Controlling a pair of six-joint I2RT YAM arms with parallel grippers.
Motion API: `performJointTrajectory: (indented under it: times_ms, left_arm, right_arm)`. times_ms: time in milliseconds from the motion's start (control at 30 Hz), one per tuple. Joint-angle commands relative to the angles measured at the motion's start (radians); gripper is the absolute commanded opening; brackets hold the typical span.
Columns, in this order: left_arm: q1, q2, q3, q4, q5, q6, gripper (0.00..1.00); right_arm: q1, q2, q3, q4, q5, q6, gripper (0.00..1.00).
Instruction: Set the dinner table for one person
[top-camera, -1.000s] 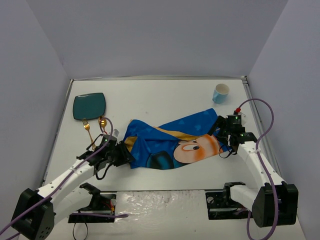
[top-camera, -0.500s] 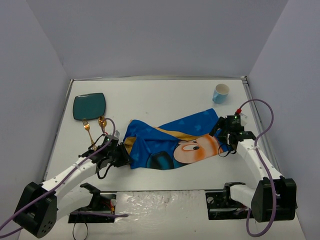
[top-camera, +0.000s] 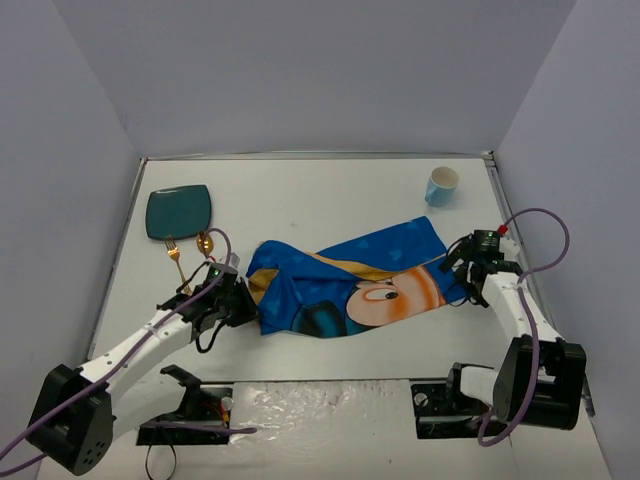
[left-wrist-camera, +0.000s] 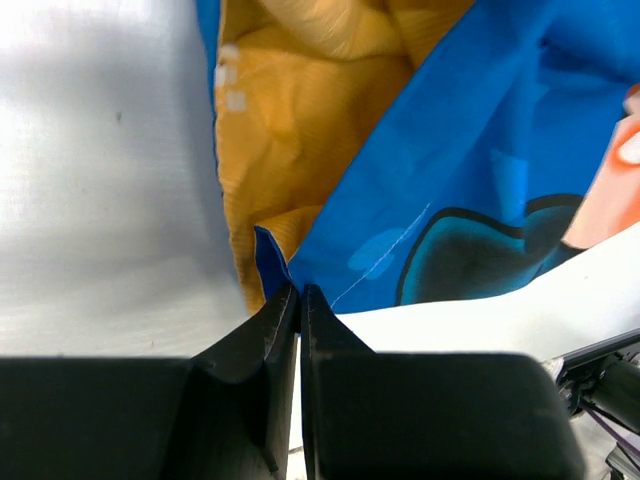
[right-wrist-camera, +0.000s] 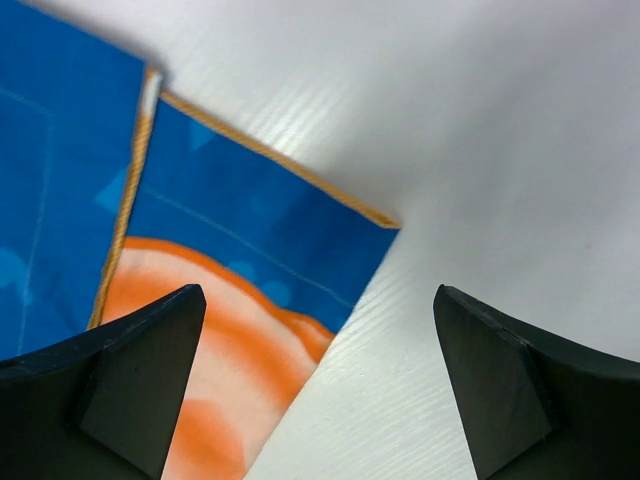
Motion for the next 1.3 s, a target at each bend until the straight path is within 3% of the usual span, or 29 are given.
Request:
performJointTrajectory:
  times_ms: [0, 400, 667, 1000, 1267]
  left_arm:
    - [-0.003, -0.017, 0.118, -0.039, -0.057, 0.042, 0.0]
    - [0.001, -0.013, 0.17, -0.082, -0.1, 0.053, 0.0]
    - [0.0, -0.017, 0.184, -0.088, -0.118, 0.061, 0.0]
    - [0.0, -0.005, 0.212, -0.1, -0.122, 0.076, 0.0]
    - [0.001, 0.005, 0.234, -0.106, -0.133, 0.084, 0.0]
  right_arm:
    - [-0.059, 0.047, -0.016, -0.014, 0.061, 0.055, 0.95]
    - [-0.072, 0.198, 0.008, 0.015, 0.054, 0.025, 0.89]
    - [-0.058, 0.239, -0.009, 0.014, 0.009, 0.04, 0.75]
    - [-0.044, 0.24, -0.023, 0.014, -0.042, 0.06, 0.44]
    - [-0.044, 0.197, -0.031, 0.014, -0.076, 0.066, 0.0]
